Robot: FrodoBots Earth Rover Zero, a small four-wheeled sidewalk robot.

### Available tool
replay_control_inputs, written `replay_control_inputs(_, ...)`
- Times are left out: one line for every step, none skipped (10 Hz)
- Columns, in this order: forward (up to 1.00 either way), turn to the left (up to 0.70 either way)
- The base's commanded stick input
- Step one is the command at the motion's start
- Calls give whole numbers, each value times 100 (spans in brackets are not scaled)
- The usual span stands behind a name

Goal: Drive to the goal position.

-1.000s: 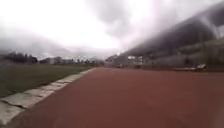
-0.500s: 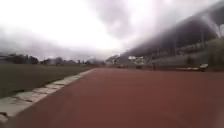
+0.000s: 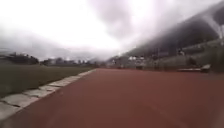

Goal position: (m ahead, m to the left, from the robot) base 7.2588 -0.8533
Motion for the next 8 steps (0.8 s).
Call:
replay_control_inputs(70,0)
replay_control_inputs(70,0)
replay_control_inputs(70,0)
replay_control_inputs(70,0)
replay_control_inputs(70,0)
replay_control_inputs(70,0)
replay_control_inputs(70,0)
replay_control_inputs(70,0)
